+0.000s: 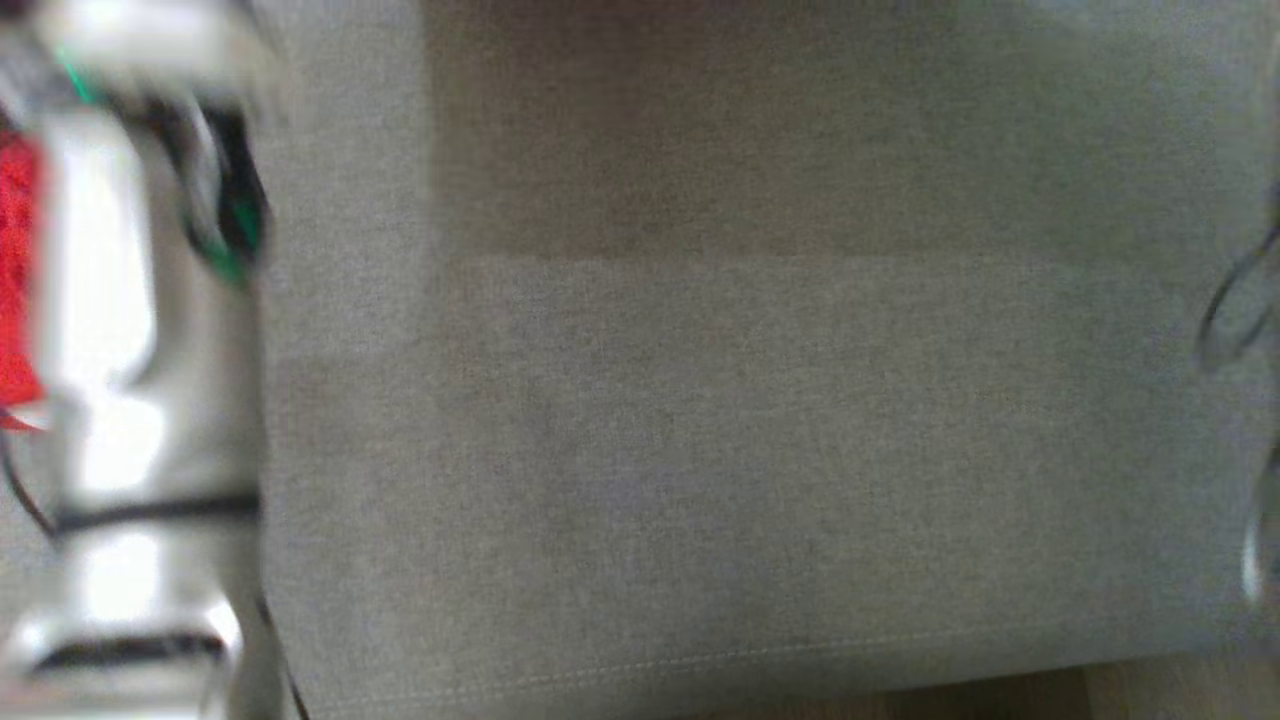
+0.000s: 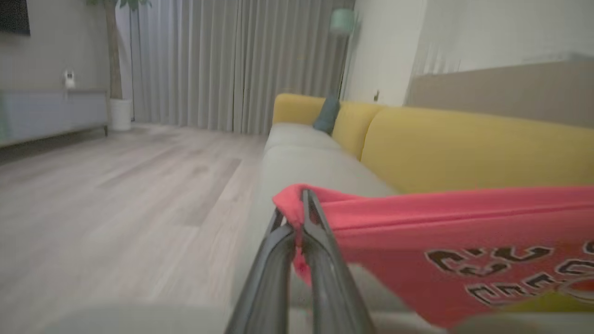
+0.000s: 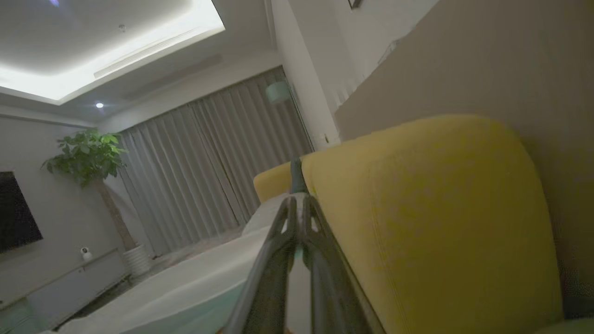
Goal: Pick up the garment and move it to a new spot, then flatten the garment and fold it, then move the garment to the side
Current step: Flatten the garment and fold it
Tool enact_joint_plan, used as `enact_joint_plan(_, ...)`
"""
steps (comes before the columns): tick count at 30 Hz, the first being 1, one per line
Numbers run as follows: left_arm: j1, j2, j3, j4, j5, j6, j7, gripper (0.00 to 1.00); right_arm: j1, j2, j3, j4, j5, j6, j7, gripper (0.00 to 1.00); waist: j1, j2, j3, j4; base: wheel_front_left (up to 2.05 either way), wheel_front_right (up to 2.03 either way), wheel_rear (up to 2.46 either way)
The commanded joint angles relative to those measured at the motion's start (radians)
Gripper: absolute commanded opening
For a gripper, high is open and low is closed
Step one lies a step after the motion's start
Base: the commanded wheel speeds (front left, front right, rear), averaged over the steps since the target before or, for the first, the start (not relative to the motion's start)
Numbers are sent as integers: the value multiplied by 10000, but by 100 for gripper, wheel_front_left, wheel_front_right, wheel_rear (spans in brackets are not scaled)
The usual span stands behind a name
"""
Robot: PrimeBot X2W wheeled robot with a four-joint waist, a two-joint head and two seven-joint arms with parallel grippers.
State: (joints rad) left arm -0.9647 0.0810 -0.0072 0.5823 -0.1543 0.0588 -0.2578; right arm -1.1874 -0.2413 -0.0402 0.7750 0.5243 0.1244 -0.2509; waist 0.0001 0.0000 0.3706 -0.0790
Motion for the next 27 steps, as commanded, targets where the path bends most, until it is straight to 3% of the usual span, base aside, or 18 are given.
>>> enact_joint_plan(1, 830, 350, 633, -208, -210, 158, -37, 0, 831, -284, 247, -441, 404, 63, -84, 0, -1, 0, -187, -36, 0, 0, 0)
enact_joint_plan(8, 4884, -278, 1348, 93, -976, 98, -38, 0, 5236, -375, 2161, -1658, 2083, 63, 544, 0, -1, 0, -1088, -242, 0, 0, 0)
enact_joint_plan(11, 6438, -302, 844, 267, -1835, 150, -39, 0, 7226, -425, 2534, -2535, 2762, 63, 800, 0, -1, 0, -1735, -390, 0, 0, 0)
enact_joint_plan(17, 8082, -305, 290, -135, -2728, 568, -39, 0, 9499, -514, 2342, -3336, 2916, 63, 1251, 0, -1, 0, -2795, -474, 0, 0, 0)
enact_joint_plan(27, 9700, -307, 33, -1045, -2704, 787, -39, 0, 11704, -79, 1428, -4374, 2606, 63, 2508, 0, -1, 0, -3541, -433, 0, 0, 0)
